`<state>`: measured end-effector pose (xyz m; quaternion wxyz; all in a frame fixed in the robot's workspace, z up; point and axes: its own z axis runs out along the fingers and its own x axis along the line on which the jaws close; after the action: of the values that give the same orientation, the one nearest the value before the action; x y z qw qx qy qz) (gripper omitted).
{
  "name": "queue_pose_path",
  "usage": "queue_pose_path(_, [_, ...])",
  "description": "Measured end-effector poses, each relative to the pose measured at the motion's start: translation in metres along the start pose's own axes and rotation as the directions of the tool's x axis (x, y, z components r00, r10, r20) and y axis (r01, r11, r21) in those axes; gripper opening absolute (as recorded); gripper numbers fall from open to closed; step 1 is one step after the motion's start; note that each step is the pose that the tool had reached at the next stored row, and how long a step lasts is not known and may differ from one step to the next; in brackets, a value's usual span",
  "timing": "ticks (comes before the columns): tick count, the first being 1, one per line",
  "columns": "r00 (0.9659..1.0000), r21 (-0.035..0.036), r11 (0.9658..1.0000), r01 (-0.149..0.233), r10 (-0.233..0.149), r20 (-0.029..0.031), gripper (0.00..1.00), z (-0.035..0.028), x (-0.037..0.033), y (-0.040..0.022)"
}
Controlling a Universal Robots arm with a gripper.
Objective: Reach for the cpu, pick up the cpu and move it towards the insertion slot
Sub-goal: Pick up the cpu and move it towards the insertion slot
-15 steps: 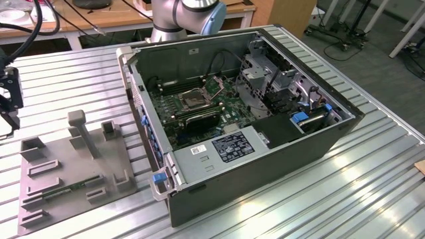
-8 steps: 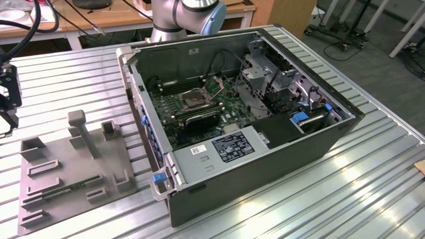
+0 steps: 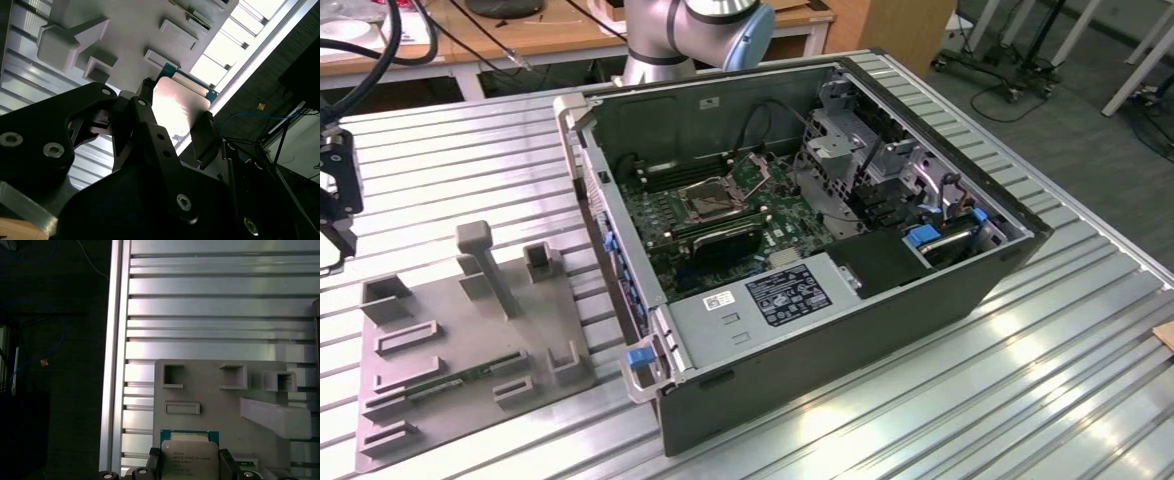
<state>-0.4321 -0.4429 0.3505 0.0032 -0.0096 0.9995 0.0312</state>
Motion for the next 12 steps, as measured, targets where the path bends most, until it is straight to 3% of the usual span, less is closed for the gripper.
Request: queue_pose_path(12, [1.0, -0.0001, 1.0, 0.0, 0.0, 0.0001, 0.54, -0.0015, -0.0023, 0.0001])
